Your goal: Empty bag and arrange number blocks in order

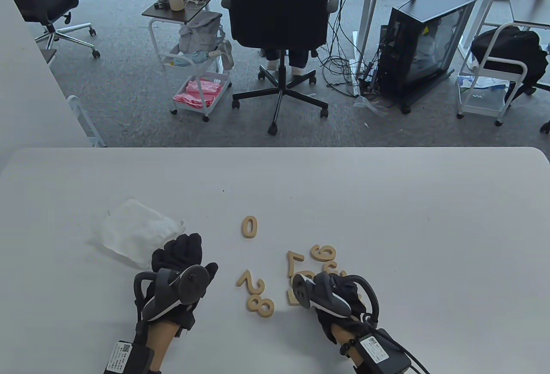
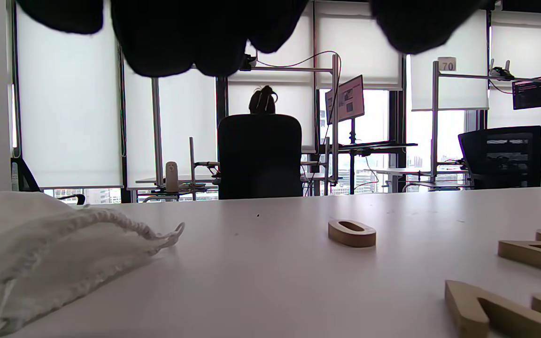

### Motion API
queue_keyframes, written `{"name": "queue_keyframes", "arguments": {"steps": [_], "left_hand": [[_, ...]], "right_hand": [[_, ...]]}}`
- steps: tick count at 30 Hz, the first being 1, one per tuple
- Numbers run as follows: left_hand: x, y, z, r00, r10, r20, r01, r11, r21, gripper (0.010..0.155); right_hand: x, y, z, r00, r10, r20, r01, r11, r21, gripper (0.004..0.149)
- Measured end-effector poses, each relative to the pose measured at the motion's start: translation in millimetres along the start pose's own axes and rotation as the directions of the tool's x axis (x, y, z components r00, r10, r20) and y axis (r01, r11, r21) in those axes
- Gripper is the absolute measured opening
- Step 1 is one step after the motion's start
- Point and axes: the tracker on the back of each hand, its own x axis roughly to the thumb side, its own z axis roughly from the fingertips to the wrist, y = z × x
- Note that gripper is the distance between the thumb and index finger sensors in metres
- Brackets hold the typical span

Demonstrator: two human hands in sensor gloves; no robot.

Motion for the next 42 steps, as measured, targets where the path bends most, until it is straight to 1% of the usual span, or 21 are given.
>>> {"name": "queue_keyframes", "arguments": {"steps": [2, 3, 4, 5, 6, 7, 8, 9, 10, 12, 14, 16, 17, 22, 25, 28, 32, 36, 39, 41, 42], "left_hand": [[-0.8, 0.2, -0.3, 1.0, 0.003, -0.003, -0.003, 1.0, -0.001, 0.079], [-1.0, 0.1, -0.6, 1.0, 0.004, -0.003, -0.004, 1.0, -0.001, 0.079], [-1.2, 0.2, -0.8, 1.0, 0.003, -0.004, -0.003, 1.0, -0.001, 0.079], [-1.2, 0.3, -0.9, 1.0, 0.002, -0.004, -0.002, 1.0, -0.002, 0.079], [-1.3, 0.2, -0.9, 1.0, 0.002, -0.005, -0.002, 1.0, -0.002, 0.079], [-1.2, 0.2, -1.0, 1.0, 0.003, -0.005, -0.003, 1.0, -0.004, 0.079], [-1.1, 0.0, -1.0, 1.0, 0.003, -0.006, -0.003, 1.0, -0.006, 0.079], [-1.0, 0.2, -1.0, 1.0, 0.002, -0.006, -0.002, 1.0, -0.007, 0.079], [-0.9, 0.3, -0.9, 1.0, 0.002, -0.006, -0.002, 1.0, -0.007, 0.079], [-0.7, 0.1, -0.9, 1.0, 0.003, -0.007, -0.003, 1.0, -0.008, 0.079], [-0.7, 0.0, -0.9, 1.0, 0.002, -0.007, -0.002, 1.0, -0.01, 0.079], [-0.8, -0.1, -1.0, 1.0, 0.003, -0.007, -0.003, 1.0, -0.013, 0.079], [-0.7, -0.3, -0.9, 1.0, 0.005, -0.007, -0.005, 1.0, -0.014, 0.079], [-1.1, -0.3, -1.2, 1.0, 0.004, -0.011, -0.004, 1.0, -0.019, 0.079], [-1.1, -0.5, -1.3, 1.0, 0.001, -0.012, -0.002, 1.0, -0.022, 0.079], [-1.2, -0.8, -1.5, 1.0, 0.002, -0.014, -0.003, 1.0, -0.026, 0.079], [-1.2, -1.0, -1.9, 1.0, -0.001, -0.015, 0.0, 1.0, -0.027, 0.079], [-1.1, -1.4, -2.1, 1.0, -0.004, -0.015, 0.004, 0.999, -0.032, 0.079], [-1.4, -1.5, -2.2, 1.0, -0.003, -0.016, 0.003, 0.999, -0.033, 0.079], [-1.7, -1.8, -2.5, 1.0, -0.002, -0.016, 0.001, 0.999, -0.035, 0.079], [-2.1, -2.1, -3.1, 1.0, -0.004, -0.016, 0.003, 0.999, -0.038, 0.079]], "right_hand": [[-15.2, -11.0, 1.7, 0.99, -0.139, -0.021, 0.139, 0.99, -0.029, 0.044], [-24.9, -15.0, 2.2, 0.967, -0.253, -0.028, 0.252, 0.967, -0.038, 0.044], [-36.9, -17.7, 2.6, 0.916, -0.398, -0.038, 0.397, 0.917, -0.029, 0.044], [-50.6, -18.1, 3.3, 0.822, -0.569, -0.04, 0.568, 0.822, -0.021, 0.045], [-59.1, -17.3, 3.3, 0.745, -0.666, -0.034, 0.666, 0.746, -0.009, 0.045], [-72.1, -14.4, 3.5, 0.601, -0.799, -0.028, 0.8, 0.6, 0.022, 0.044], [-79.9, -11.6, 3.0, 0.502, -0.864, -0.018, 0.864, 0.501, 0.047, 0.044], [-90.5, -6.2, 2.6, 0.36, -0.933, -0.025, 0.931, 0.358, 0.074, 0.044], [-95.8, -2.3, 1.7, 0.282, -0.959, -0.02, 0.956, 0.279, 0.093, 0.044], [-105.8, 11.0, -1.5, 0.042, -0.999, -0.022, 0.982, 0.038, 0.183, 0.044], [-108.2, 19.8, -4.2, -0.093, -0.995, -0.03, 0.969, -0.098, 0.227, 0.044], [-108.4, 26.0, -6.7, -0.196, -0.98, -0.044, 0.946, -0.201, 0.253, 0.044], [-107.5, 29.0, -8.3, -0.268, -0.962, -0.054, 0.922, -0.272, 0.276, 0.044], [-104.6, 40.2, -12.4, -0.5, -0.862, -0.087, 0.801, -0.498, 0.331, 0.045], [-107.4, 45.4, -13.4, -0.552, -0.827, -0.104, 0.77, -0.554, 0.315, 0.045], [-112.2, 49.9, -13.2, -0.566, -0.817, -0.107, 0.768, -0.57, 0.291, 0.052], [-116.0, 48.6, -11.8, -0.5, -0.862, -0.088, 0.829, -0.506, 0.237, 0.064], [-114.8, 40.4, -8.9, -0.409, -0.909, -0.084, 0.892, -0.417, 0.172, 0.055], [-112.1, 31.4, -6.3, -0.357, -0.932, -0.063, 0.918, -0.362, 0.16, 0.051], [-111.0, 22.0, -4.1, -0.294, -0.954, -0.058, 0.945, -0.299, 0.133, 0.05], [-110.5, 15.3, -3.3, -0.239, -0.97, -0.039, 0.963, -0.242, 0.121, 0.05]]}}
